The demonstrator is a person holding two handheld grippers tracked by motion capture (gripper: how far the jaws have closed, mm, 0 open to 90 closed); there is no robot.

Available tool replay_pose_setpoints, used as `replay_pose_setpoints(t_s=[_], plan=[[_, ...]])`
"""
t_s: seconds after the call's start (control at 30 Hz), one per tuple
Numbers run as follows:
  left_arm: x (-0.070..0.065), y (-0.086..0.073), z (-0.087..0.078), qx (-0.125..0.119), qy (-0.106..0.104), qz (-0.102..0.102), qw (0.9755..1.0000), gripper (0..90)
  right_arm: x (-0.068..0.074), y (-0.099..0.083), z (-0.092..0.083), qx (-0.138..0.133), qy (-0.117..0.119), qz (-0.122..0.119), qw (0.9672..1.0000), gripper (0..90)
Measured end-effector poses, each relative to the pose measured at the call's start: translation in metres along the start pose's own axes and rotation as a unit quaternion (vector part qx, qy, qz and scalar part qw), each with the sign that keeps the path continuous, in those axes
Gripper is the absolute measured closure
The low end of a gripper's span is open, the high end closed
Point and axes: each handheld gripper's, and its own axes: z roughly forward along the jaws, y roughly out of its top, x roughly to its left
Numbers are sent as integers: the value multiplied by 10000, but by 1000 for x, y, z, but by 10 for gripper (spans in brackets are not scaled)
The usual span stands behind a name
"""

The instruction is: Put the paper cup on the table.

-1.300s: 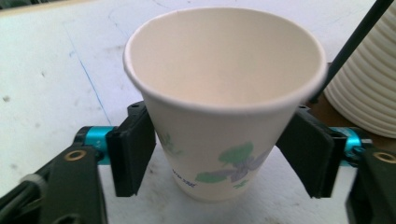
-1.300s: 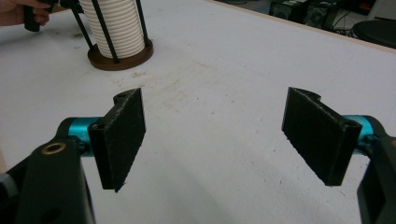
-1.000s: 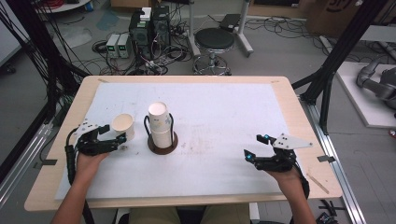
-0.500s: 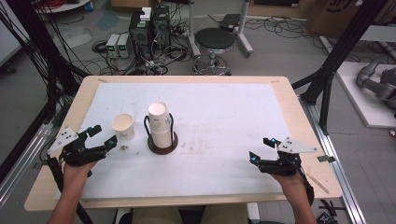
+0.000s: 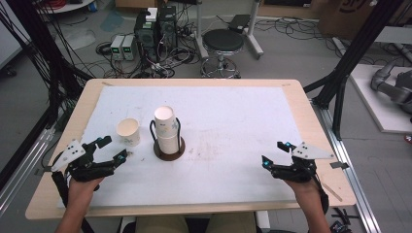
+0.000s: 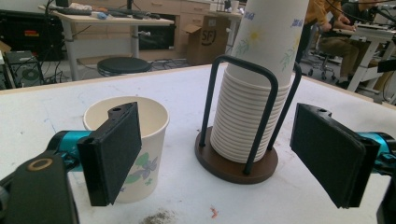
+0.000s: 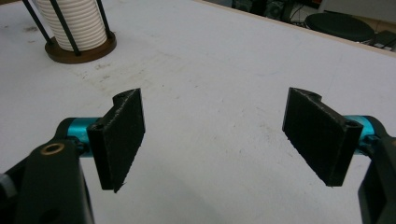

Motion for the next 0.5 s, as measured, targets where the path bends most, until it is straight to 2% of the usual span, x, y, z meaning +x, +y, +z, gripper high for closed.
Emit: replay_pose_setpoints(t_s=[0.5], plan=[[0, -2, -1, 31, 19, 15, 10000, 166, 2, 2, 2, -30, -18, -7, 10000, 215]])
